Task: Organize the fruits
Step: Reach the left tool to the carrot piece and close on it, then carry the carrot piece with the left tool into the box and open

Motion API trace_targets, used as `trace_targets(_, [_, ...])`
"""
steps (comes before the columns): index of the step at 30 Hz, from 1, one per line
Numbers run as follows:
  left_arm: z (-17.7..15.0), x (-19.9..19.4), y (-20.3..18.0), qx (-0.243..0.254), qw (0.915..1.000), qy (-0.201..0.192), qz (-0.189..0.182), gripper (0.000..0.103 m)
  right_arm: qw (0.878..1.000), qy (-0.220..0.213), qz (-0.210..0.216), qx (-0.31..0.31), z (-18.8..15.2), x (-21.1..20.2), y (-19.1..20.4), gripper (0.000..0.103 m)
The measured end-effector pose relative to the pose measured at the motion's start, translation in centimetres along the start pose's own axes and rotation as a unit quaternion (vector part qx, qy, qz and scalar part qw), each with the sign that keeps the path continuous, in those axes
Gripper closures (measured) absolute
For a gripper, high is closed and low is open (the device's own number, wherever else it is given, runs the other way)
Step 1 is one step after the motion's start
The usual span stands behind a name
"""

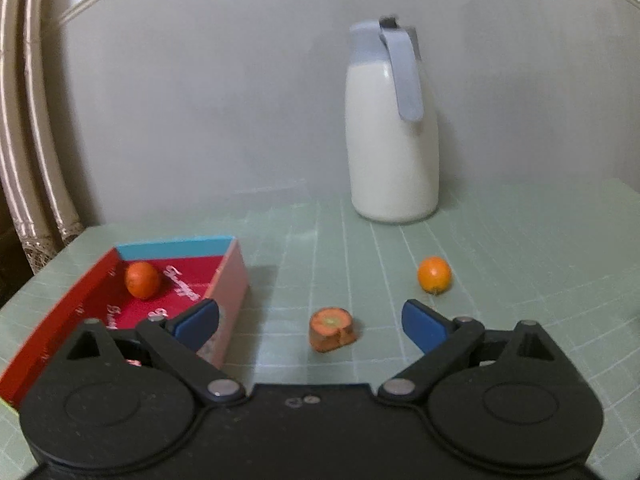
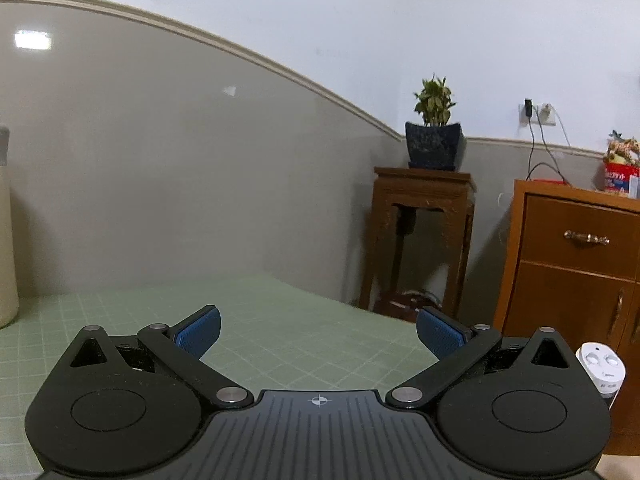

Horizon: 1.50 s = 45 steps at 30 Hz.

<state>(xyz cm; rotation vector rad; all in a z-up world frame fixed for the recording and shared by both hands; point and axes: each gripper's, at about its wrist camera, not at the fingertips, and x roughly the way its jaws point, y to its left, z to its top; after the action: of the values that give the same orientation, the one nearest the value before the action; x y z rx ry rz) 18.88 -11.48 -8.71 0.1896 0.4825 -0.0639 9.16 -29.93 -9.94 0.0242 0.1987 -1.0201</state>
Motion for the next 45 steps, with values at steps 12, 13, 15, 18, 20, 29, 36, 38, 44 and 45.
trace_targets(12, [-0.4,4.6,0.0,-0.011,0.9984,0.055,-0.001,0.026,0.999,0.025,0.046,0.007,0.1,2.2,-1.2,0.000])
trace_targets(13, [-0.5,4.9,0.1,-0.013,0.9982,0.058,-0.001,0.028,0.998,0.027,0.051,0.006,0.1,2.2,-1.1,0.000])
trace_targets(15, [-0.6,5.4,0.2,-0.016,0.9977,0.065,-0.004,0.033,0.998,0.026,0.057,0.003,0.0,2.2,-0.8,0.000])
trace_targets(18, [-0.8,6.1,0.4,-0.025,0.9965,0.079,-0.016,0.039,0.997,0.026,0.068,0.000,0.0,2.0,-0.4,0.000])
trace_targets(20, [-0.9,6.5,0.6,-0.030,0.9957,0.085,-0.021,0.042,0.997,0.026,0.075,-0.002,0.0,1.9,-0.2,0.000])
trace_targets(29, [-1.1,6.4,0.4,-0.032,0.9955,0.076,-0.049,0.076,0.995,0.033,0.094,0.000,0.1,2.1,0.1,0.000])
trace_targets(36, [-1.0,5.5,0.4,-0.029,0.9972,0.055,-0.042,0.077,0.994,0.030,0.107,0.002,0.3,1.8,0.2,0.000])
trace_targets(38, [-0.8,4.7,0.3,-0.022,0.9984,0.038,-0.037,0.077,0.993,0.029,0.112,0.004,0.2,1.6,0.3,0.000])
trace_targets(44, [0.1,1.8,1.7,-0.018,0.9997,-0.004,-0.015,0.077,0.992,0.020,0.128,0.000,0.4,0.8,0.7,0.000])
trace_targets(45, [0.2,1.4,2.2,-0.021,0.9997,-0.007,-0.010,0.077,0.991,0.019,0.131,-0.001,0.4,0.6,0.8,0.000])
